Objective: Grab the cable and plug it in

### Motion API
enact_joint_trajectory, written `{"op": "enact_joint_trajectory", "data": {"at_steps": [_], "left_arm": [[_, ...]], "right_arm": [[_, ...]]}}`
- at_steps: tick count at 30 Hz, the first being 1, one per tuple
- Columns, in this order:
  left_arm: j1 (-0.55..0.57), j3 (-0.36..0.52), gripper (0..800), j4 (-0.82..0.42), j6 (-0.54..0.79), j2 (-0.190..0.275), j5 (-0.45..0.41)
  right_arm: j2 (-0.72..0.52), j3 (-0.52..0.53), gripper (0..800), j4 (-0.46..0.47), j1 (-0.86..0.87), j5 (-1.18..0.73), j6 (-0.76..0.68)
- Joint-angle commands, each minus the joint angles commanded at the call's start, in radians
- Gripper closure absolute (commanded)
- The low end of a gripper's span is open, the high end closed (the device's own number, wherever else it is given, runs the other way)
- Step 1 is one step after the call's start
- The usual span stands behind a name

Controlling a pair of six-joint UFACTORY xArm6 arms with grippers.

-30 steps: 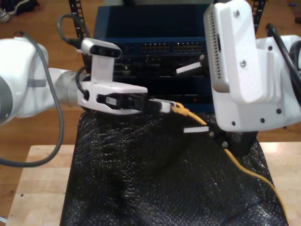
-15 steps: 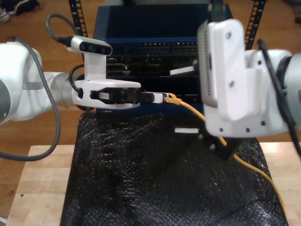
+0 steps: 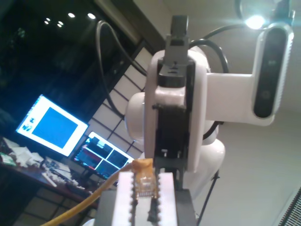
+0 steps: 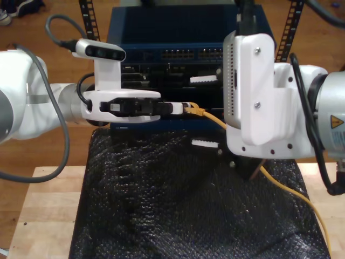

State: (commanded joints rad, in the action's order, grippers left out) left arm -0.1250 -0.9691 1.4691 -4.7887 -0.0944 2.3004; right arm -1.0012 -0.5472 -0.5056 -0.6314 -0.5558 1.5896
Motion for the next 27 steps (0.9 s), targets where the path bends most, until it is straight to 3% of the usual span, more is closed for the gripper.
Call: {"op": "enact_joint_trajectory", "data": {"at_steps": [7,18,27], "left_arm": [[0.000,0.000,780,0.002,0.000,-0.002,0.028],[0.002,0.000,780,0.002,0.000,-0.005,0.046],[0.002,0.000,780,0.002,0.000,-0.006,0.049]], "right_arm": [[-0.008,0.008,176,-0.002,0.000,0.031,-0.002],[-0.009,0.014,229,-0.002,0.000,0.031,-0.006],[-0.015,0.015,327,-0.003,-0.003,0.029,-0.009]]}}
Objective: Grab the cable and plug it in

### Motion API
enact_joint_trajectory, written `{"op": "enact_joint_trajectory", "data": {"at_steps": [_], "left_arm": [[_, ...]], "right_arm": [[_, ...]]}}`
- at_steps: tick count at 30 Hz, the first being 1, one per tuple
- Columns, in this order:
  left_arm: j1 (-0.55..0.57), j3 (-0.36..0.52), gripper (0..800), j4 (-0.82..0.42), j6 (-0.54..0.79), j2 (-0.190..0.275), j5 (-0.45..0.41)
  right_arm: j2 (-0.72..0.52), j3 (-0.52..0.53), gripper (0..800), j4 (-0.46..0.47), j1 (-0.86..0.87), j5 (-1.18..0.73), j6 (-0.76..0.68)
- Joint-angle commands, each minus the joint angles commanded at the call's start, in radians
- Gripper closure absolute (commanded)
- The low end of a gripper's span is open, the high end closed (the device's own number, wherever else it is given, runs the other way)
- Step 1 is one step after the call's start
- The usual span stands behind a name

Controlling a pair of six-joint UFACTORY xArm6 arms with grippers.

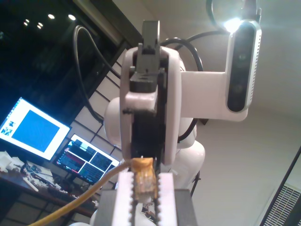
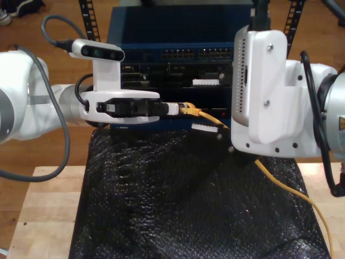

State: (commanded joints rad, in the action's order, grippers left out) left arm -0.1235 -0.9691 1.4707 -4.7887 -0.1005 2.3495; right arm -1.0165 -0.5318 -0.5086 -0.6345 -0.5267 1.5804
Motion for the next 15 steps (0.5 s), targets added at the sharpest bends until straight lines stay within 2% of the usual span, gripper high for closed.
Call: {"op": "enact_joint_trajectory", "data": {"at_steps": [15], "left_arm": [[0.000,-0.002,780,0.014,-0.005,0.000,0.009]], "right_arm": [[0.000,0.009,369,0.002,-0.018,0.000,0.000]]}}
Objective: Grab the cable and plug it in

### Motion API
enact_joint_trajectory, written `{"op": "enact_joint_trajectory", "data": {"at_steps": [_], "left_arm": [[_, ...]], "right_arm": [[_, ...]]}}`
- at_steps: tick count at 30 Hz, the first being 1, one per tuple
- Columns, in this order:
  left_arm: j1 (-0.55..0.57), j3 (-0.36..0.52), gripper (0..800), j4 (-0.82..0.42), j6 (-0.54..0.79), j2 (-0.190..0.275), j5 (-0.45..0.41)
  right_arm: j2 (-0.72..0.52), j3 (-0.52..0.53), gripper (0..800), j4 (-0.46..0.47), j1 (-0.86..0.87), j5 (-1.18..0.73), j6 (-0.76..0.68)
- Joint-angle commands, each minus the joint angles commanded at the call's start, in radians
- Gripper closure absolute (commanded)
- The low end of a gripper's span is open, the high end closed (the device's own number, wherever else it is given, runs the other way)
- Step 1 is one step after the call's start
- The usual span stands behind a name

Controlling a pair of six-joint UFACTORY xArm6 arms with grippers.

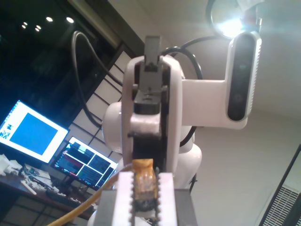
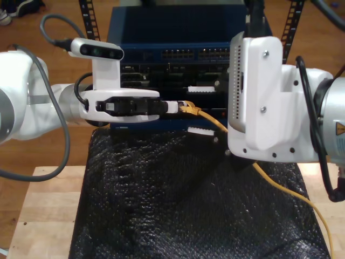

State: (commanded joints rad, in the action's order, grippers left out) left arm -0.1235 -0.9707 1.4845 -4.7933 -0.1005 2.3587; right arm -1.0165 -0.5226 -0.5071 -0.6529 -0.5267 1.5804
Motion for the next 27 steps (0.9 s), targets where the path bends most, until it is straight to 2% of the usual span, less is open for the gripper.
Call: {"op": "enact_joint_trajectory", "data": {"at_steps": [6,27], "left_arm": [[0.000,0.000,780,0.000,-0.005,-0.003,0.000],[0.000,0.002,780,0.000,-0.009,-0.008,0.006]], "right_arm": [[0.000,0.000,407,-0.002,0.000,0.000,0.000],[0.002,-0.002,425,-0.002,-0.005,0.002,0.002]]}}
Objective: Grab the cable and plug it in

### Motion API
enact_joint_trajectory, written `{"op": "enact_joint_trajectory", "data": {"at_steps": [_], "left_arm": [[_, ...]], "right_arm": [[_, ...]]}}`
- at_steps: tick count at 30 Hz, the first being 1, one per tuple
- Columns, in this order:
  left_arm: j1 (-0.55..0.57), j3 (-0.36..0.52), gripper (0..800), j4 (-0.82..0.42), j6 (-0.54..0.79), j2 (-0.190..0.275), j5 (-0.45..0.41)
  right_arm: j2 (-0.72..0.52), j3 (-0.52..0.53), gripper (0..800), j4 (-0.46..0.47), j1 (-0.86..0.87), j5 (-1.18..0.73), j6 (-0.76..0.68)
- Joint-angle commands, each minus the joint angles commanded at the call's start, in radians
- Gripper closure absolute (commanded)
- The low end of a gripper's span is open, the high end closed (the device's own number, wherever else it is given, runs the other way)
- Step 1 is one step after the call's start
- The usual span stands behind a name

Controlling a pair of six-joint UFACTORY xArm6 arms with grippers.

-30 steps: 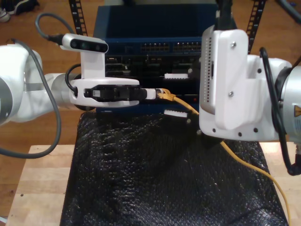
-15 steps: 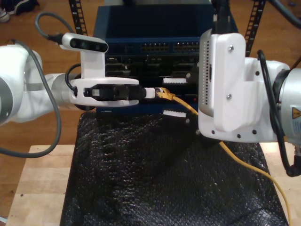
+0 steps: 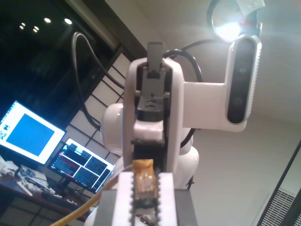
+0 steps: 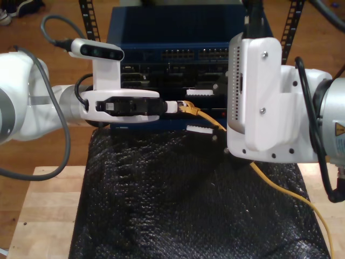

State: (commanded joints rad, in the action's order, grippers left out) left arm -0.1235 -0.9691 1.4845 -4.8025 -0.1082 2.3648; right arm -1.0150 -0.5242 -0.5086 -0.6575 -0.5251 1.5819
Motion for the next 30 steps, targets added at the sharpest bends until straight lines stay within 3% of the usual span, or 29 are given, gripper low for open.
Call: {"op": "enact_joint_trajectory", "data": {"at_steps": [30], "left_arm": [[0.005,0.002,776,-0.005,0.000,-0.002,0.008]], "right_arm": [[0.000,0.000,516,0.000,0.002,0.002,0.000]]}}
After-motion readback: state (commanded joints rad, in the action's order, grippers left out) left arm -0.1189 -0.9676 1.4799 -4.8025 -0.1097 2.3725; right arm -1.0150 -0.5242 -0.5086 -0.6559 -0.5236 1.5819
